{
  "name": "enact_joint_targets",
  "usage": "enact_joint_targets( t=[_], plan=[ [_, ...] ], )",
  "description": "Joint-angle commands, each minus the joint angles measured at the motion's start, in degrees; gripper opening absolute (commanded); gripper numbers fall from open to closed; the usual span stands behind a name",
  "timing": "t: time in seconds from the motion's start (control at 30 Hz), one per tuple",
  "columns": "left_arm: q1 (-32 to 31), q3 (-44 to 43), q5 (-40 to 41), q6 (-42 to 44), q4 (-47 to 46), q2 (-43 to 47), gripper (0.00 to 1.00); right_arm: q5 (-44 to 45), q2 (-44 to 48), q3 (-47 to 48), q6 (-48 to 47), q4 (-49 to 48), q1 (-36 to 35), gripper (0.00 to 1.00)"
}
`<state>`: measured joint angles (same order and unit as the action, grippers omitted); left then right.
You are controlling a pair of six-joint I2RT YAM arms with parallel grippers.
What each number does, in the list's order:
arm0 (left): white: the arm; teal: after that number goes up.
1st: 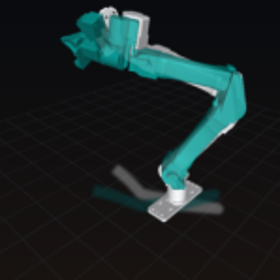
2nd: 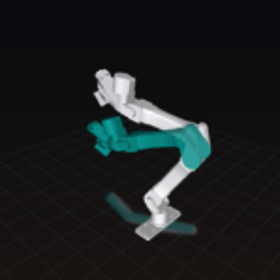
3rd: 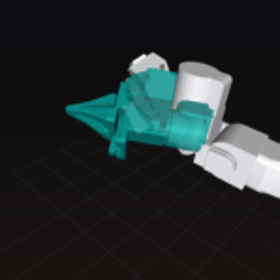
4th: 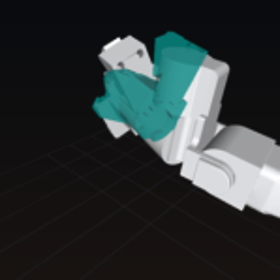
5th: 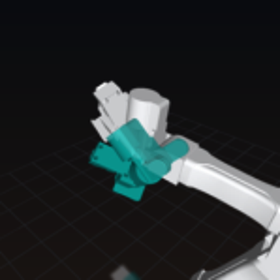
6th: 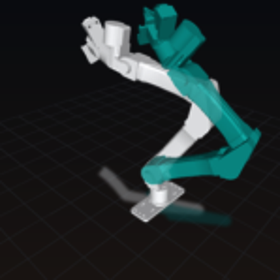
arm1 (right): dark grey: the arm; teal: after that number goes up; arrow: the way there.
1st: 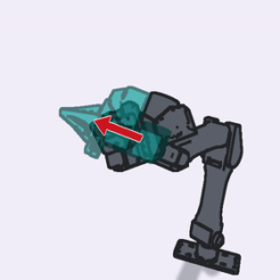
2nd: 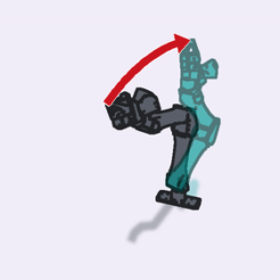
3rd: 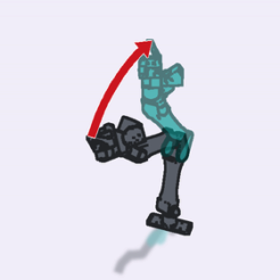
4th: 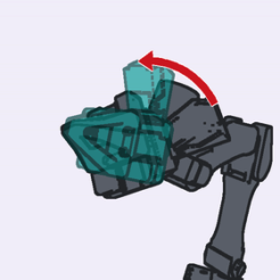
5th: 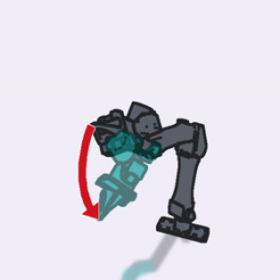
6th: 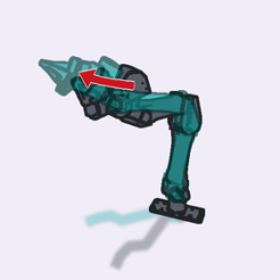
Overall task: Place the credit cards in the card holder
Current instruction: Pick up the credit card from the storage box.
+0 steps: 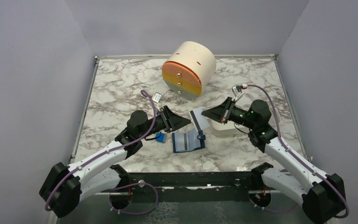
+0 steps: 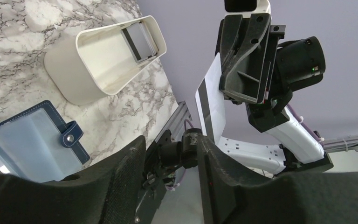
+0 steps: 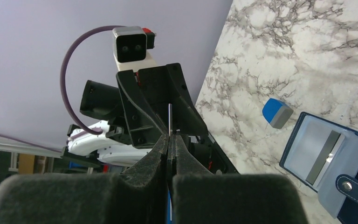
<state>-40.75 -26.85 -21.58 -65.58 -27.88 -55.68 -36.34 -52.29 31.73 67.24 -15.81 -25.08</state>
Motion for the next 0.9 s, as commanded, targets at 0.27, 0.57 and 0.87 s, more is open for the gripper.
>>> enact_joint_targets(
  t=[0.27, 0.57, 0.87],
  plan=[
    [-0.29, 0.33, -0.97, -1.66, -4.63, 1.11, 0.42, 2.37, -2.4, -0.47, 0.06, -3.1, -3.21, 0.01],
    [-0.3, 1.04, -0.59, -1.72, -5.12, 1.13, 0.18, 2.36, -3.45, -0.82, -0.28, -3.5, -5.15, 0.01],
    [-0.3, 2.8, -0.7, 0.06, -5.34, 1.89, 0.0, 4.8, -1.03, 0.46, -7.28, 6.6, -5.24, 0.18]
  ],
)
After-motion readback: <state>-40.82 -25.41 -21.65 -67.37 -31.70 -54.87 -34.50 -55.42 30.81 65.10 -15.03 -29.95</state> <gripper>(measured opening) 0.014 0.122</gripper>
